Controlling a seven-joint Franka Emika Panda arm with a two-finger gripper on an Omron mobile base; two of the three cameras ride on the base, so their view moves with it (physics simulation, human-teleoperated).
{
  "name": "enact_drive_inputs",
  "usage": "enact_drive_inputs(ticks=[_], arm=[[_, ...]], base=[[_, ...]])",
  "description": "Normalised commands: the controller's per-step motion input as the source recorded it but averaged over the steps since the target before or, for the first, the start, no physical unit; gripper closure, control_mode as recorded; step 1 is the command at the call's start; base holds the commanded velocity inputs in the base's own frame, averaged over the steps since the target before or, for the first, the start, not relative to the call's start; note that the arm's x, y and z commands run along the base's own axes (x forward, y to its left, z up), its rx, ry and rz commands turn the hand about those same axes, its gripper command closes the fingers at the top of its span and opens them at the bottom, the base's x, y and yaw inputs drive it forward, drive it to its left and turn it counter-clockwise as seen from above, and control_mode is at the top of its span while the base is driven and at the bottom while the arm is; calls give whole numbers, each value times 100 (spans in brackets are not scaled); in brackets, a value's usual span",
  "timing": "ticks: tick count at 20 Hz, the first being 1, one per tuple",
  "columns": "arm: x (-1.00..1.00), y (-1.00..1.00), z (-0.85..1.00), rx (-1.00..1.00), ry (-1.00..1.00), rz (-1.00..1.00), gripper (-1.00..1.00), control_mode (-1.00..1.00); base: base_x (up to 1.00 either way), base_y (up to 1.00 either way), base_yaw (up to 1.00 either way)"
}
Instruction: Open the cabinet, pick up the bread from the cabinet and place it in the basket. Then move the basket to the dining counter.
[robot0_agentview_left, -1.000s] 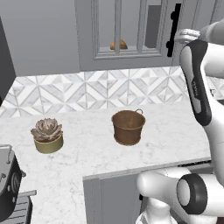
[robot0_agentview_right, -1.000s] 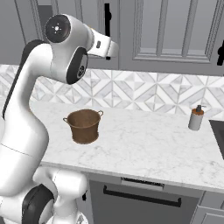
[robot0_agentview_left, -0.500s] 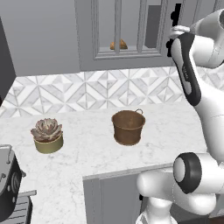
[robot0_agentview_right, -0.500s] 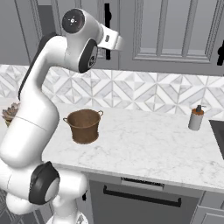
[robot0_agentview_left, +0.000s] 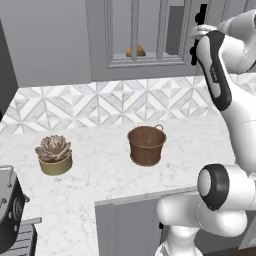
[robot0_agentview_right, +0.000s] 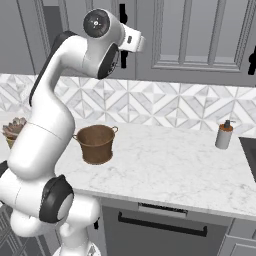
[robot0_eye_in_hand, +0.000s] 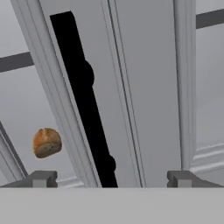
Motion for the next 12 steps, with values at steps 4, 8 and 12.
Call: enact_drive_inputs(ticks=[4, 8, 12], arm=[[45, 0, 0, 0, -2, 2, -100, -100], [53, 0, 0, 0, 0, 0, -100, -100], [54, 0, 0, 0, 0, 0, -100, -100]], base=[[0, 0, 0], [0, 0, 0], [0, 0, 0]])
